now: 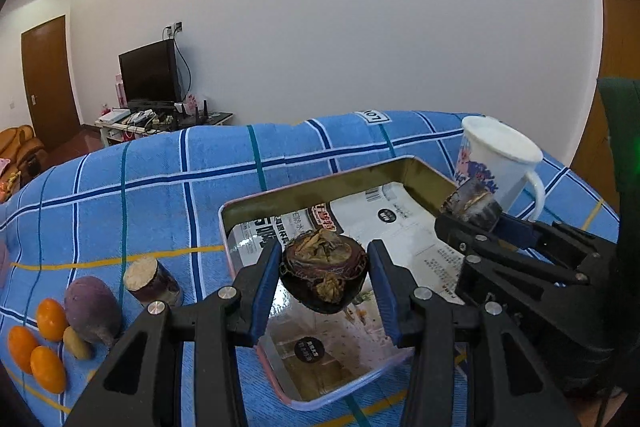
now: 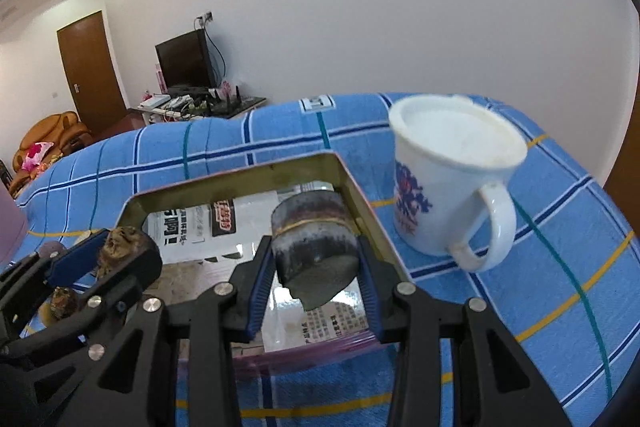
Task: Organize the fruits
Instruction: 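Carry both held items into the pink tin and open both grippers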
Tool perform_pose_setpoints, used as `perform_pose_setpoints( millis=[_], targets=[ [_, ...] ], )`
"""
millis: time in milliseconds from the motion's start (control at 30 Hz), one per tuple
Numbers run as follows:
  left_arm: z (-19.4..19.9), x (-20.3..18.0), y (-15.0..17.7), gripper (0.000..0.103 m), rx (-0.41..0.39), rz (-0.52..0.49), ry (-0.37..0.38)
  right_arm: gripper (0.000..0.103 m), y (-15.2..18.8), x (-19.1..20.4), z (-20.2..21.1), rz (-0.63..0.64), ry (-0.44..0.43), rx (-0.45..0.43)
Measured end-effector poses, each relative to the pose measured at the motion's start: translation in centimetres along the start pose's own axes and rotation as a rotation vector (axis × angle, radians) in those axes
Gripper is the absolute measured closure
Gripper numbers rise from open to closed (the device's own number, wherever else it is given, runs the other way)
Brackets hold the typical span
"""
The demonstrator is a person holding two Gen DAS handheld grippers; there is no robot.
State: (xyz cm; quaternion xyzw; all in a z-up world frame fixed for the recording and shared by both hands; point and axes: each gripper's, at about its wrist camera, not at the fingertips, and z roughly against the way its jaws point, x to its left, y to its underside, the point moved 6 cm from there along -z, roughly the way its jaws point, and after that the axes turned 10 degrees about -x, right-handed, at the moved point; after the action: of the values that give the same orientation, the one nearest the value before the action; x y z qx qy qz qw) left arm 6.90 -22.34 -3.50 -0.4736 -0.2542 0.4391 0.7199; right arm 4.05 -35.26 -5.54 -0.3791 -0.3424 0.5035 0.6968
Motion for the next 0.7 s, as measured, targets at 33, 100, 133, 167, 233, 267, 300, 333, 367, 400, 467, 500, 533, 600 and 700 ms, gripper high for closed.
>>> perform_pose_setpoints(
  millis=[33,100,133,167,233,267,300,333,367,400,467,500,533,600,700],
  targets=[
    [-0.2,0.1,0.2,0.057,0.008,0.001,0.002,0.060,0.1,0.0,0.1,-0.004,-0.002,0.002],
    [-0.6,0.0,0.4,0.057,0.021,-0.004,-0.005,0.060,0.2,-0.2,0.0,0.003,0.008,0.006],
    [-0.7,0.1,0.5,0.057,0.028,-0.009,-0.009,0.060,0.2,-0.2,0.0,0.007,0.012,0.009],
    [-0.9,0.0,0.6,0.057,0.032,-0.013,-0.010,0.060,0.2,-0.2,-0.2,0.006,0.012,0.014],
    [-0.9,0.1,0.7,0.057,0.035,-0.021,-0.017,0.060,0.4,-0.1,-0.4,0.007,0.009,0.023],
    [-1.0,0.1,0.8,0.057,0.037,-0.028,-0.022,0.060,0.5,0.0,-0.4,0.015,0.012,0.021],
    [-1.2,0.1,0.8,0.057,0.043,-0.028,-0.021,0.060,0.5,0.1,-0.4,0.020,0.012,0.021],
    [-1.2,0.2,0.9,0.057,0.049,-0.023,-0.016,0.060,0.5,0.2,-0.4,0.023,0.011,0.021],
    [-1.3,0.2,0.9,0.057,0.053,-0.019,-0.015,0.060,0.4,0.3,-0.5,0.025,0.011,0.021],
    [-1.5,0.3,1.0,0.057,0.059,-0.013,-0.014,0.060,0.4,0.4,-0.5,0.028,0.010,0.021],
    [-1.7,0.4,1.1,0.057,0.070,-0.005,-0.005,0.060,0.4,0.6,-0.7,0.030,0.000,0.023],
    [-1.8,0.3,1.1,0.057,0.073,-0.007,-0.003,0.060,0.4,0.6,-0.8,0.031,-0.002,0.023],
    [-1.9,0.2,1.1,0.057,0.075,-0.010,-0.005,0.060,0.3,0.7,-0.9,0.031,-0.005,0.022],
    [-2.1,0.1,1.1,0.057,0.079,-0.014,-0.008,0.060,0.3,0.8,-0.9,0.028,-0.010,0.020],
    [-2.2,0.1,1.1,0.057,0.078,-0.014,-0.012,0.054,0.2,0.5,-0.8,-0.001,-0.016,0.011]
  ],
)
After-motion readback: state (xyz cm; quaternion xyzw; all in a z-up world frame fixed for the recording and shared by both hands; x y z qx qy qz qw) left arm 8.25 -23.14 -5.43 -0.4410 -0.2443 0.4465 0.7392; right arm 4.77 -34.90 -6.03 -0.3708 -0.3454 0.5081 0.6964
